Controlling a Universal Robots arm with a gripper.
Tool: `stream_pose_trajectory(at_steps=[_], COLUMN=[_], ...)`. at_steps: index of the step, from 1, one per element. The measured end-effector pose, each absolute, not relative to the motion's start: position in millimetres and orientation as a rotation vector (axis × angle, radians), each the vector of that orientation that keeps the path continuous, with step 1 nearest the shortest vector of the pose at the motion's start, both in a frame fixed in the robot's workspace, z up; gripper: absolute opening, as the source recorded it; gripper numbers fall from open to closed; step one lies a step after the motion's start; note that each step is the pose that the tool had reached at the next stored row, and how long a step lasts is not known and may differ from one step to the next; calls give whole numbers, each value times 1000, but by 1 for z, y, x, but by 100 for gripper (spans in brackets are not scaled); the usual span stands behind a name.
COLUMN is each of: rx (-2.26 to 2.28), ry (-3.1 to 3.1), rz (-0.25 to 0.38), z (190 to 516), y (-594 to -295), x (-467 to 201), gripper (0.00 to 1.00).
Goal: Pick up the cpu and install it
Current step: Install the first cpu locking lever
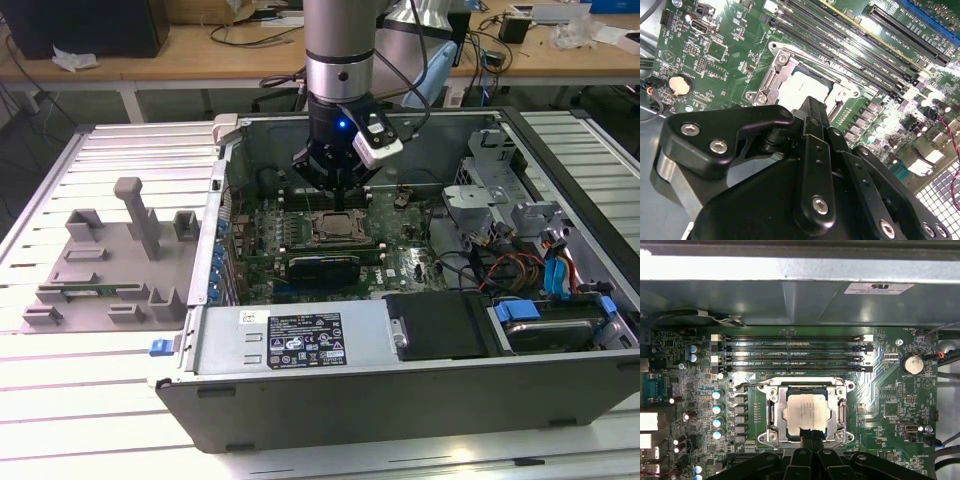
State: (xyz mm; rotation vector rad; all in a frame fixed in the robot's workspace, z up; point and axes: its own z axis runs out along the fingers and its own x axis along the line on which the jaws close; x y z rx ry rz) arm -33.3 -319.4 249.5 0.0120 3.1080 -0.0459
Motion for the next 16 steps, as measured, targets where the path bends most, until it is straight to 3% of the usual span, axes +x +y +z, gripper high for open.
stream_pose_trajectory(at_steps=[16], rx=[12], ry=[3108], rz=[-46], z=[250], y=[-319], x=[-41], gripper=[11])
